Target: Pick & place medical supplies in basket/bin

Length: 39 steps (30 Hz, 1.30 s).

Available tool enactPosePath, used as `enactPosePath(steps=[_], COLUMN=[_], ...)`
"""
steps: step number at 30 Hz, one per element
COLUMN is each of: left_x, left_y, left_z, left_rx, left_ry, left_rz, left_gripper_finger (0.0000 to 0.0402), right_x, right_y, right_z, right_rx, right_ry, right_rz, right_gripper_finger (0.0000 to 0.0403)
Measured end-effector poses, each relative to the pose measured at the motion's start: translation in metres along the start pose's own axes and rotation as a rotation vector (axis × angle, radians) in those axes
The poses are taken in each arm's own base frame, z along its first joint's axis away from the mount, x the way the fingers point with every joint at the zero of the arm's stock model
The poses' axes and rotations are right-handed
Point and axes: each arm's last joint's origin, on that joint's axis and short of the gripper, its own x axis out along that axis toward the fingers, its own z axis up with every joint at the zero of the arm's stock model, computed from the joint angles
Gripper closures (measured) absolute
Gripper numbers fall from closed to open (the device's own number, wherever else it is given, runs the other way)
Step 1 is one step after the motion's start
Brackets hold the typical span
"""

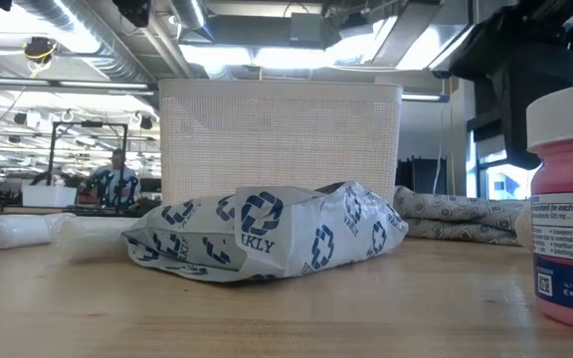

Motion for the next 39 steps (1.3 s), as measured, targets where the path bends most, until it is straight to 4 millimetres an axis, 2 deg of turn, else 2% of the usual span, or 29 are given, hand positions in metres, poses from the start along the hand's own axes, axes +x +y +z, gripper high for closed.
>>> enactPosePath(steps=[10, 14, 17, 22, 27, 35, 39], left_x=[0.0, 0.0, 0.0, 0.0, 0.0, 0.0, 0.0], left_y=[0.0, 0.0, 0.0, 0.0, 0.0, 0.0, 0.0], left_z=[-0.005, -0.005, -0.005, -0.004, -0.006, -0.008, -0.008], left_rx=[0.004, 0.004, 0.005, 0.004, -0.002, -0.009, -0.01], left_ry=[0.048, 0.048, 0.047, 0.041, 0.06, 0.084, 0.084], left_rz=[-0.001, -0.001, -0.001, -0.002, -0.004, -0.004, -0.005], left_gripper_finger=[0.0172, 0.017, 0.0172, 0.0172, 0.0171, 0.0171, 0.017], right_x=[0.0, -0.003, -0.014, -0.052, -0.11, -0.195, -0.232], right_y=[0.0, 0.0, 0.0, -0.002, -0.018, -0.079, -0.124], right_z=[0.001, 0.001, 0.005, 0.022, 0.046, 0.087, 0.111], right_rx=[-0.025, -0.023, -0.021, -0.053, -0.128, -0.223, -0.28], right_ry=[-0.008, -0.008, -0.008, -0.042, -0.121, -0.225, -0.318], right_rz=[0.004, 0.003, 0.003, 0.02, -0.03, -0.187, -0.26], right_gripper_finger=[0.0229, 0.0236, 0.0232, 0.0229, 0.0234, 0.0229, 0.0228])
